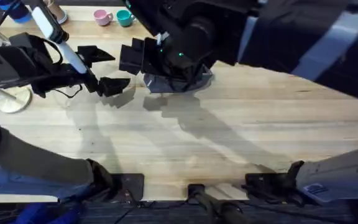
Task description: Unzip the bag, pick up the pens from the table one at a time and place them inside, then zip the bag closed.
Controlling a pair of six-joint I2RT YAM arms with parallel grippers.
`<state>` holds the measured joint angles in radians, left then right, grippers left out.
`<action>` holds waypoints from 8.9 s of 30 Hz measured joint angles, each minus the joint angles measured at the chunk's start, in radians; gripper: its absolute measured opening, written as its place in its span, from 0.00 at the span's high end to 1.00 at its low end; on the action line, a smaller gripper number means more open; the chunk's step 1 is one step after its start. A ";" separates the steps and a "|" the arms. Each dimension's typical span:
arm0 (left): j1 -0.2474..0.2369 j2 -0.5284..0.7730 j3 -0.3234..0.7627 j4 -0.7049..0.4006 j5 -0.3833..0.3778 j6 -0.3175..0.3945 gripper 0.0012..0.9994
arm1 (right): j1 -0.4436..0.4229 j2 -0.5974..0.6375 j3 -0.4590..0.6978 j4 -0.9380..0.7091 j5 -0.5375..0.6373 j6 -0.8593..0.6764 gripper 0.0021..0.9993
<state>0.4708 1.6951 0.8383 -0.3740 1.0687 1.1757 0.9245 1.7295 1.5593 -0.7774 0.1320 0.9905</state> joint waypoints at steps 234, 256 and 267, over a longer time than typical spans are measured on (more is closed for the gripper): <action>-0.294 -0.190 0.177 -0.283 -0.157 0.002 0.01 | -0.765 0.102 0.060 -0.170 -0.807 -0.894 0.00; -0.294 -0.325 0.335 -0.636 -0.307 0.002 0.01 | -0.718 0.092 -0.234 0.202 -0.926 -0.908 0.00; -0.294 -0.325 0.335 -0.636 -0.307 0.002 0.01 | -0.701 0.092 -0.349 0.346 -0.968 -0.865 0.00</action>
<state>0.1764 1.3697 1.1728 -1.0103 0.7616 1.1782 0.2239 1.8214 1.2099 -0.4314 -0.8356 0.1251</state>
